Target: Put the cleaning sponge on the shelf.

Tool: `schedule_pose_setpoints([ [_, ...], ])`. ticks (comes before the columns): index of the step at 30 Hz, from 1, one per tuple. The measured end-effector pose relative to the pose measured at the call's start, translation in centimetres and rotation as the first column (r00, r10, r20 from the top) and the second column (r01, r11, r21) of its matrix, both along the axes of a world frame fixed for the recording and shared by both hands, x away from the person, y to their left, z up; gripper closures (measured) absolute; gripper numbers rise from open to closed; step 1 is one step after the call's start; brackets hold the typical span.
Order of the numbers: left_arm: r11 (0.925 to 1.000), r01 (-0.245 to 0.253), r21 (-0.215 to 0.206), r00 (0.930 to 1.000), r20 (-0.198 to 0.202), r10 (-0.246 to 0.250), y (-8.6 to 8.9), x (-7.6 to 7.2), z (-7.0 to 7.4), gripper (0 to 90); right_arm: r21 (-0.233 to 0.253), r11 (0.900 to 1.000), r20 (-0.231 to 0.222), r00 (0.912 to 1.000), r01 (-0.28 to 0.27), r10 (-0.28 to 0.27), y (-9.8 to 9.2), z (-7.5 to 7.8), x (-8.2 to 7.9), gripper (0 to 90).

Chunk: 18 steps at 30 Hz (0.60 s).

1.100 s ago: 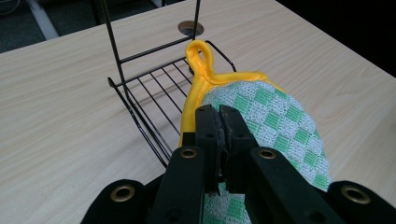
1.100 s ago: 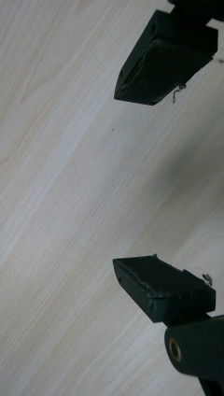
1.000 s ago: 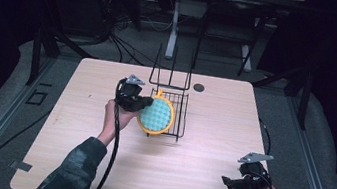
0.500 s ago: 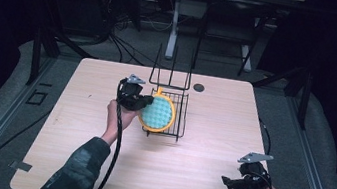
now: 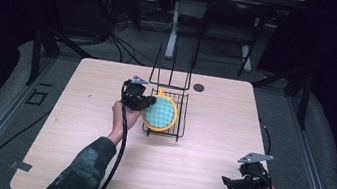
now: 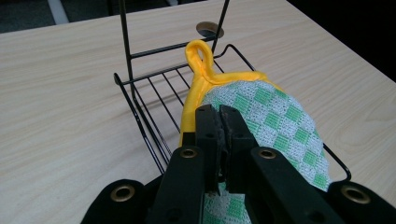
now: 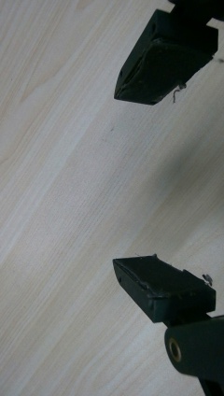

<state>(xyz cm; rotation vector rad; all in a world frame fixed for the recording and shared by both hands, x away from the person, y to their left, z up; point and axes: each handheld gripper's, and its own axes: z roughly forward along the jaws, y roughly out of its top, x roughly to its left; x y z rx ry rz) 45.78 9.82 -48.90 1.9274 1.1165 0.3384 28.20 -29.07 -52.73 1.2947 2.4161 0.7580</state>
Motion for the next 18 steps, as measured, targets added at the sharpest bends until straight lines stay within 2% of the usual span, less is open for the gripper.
schedule_pose_setpoints([
  [13, 0.9999, 0.012, 0.006, 0.9999, -0.012, -0.012, -1.2, 1.0, -0.8, 87.2, -0.005, 1.0, 0.001, 1.0, -0.005, 0.005, 0.0, 0.0, 0.0, 15.2],
  [15, 1.0, 0.004, -0.003, 0.9998, -0.019, -0.004, -1.3, 1.0, -1.0, 87.2, -0.005, 1.0, 0.001, 1.0, -0.005, 0.005, 0.0, 0.0, 0.0, 15.2],
  [18, 0.9998, 0.015, 0.011, 0.9997, -0.021, -0.014, -1.6, 1.4, -1.4, 87.2, -0.012, 1.0, 0.006, 0.9999, -0.011, 0.011, -0.1, 0.0, 0.0, 15.2],
])
